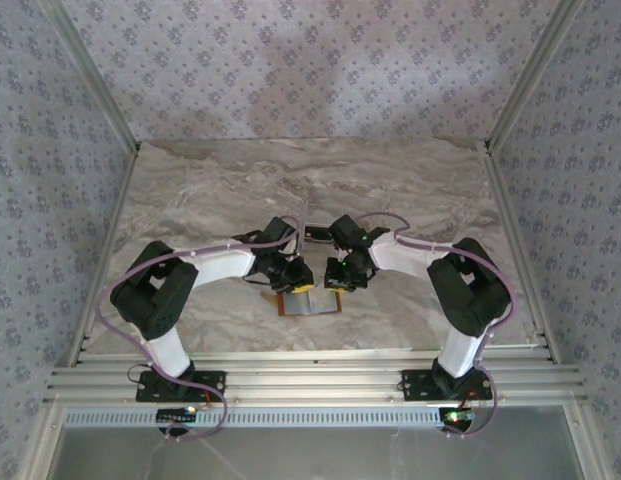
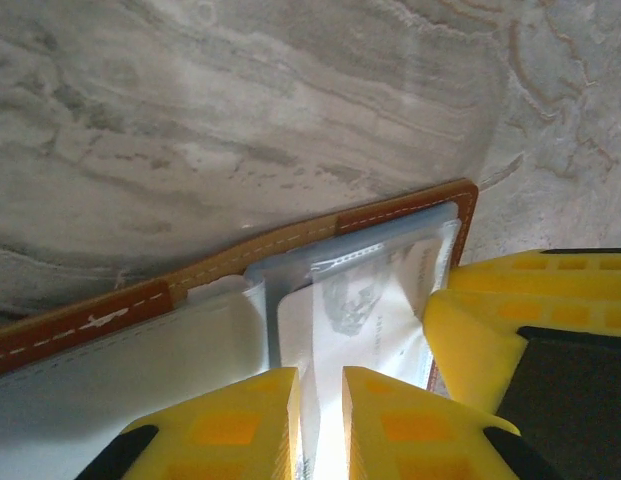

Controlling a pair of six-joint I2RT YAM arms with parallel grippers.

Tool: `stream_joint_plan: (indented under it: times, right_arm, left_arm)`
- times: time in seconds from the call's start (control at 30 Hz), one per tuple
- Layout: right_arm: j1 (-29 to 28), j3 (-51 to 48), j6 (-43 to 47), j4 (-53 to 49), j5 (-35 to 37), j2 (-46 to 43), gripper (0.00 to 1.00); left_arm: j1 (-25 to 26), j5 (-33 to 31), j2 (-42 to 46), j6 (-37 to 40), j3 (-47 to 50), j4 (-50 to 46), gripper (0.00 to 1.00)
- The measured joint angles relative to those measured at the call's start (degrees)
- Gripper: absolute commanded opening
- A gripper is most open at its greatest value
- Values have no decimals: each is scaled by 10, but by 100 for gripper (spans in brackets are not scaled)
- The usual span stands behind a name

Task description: Take the credit cards out of the card holder

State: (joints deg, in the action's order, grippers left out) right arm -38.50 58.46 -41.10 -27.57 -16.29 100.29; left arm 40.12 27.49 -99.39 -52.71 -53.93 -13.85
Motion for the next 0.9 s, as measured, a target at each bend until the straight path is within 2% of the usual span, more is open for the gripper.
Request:
stream_joint_plan:
  times: [0.6, 0.9]
  right_arm:
    - [0, 0, 0, 0, 0, 0, 18]
    - [0, 0, 0, 0, 0, 0, 18]
  left_arm:
    - [-3, -11, 0, -4, 5, 2, 21]
    - [-7, 15, -13, -17, 19, 42, 21]
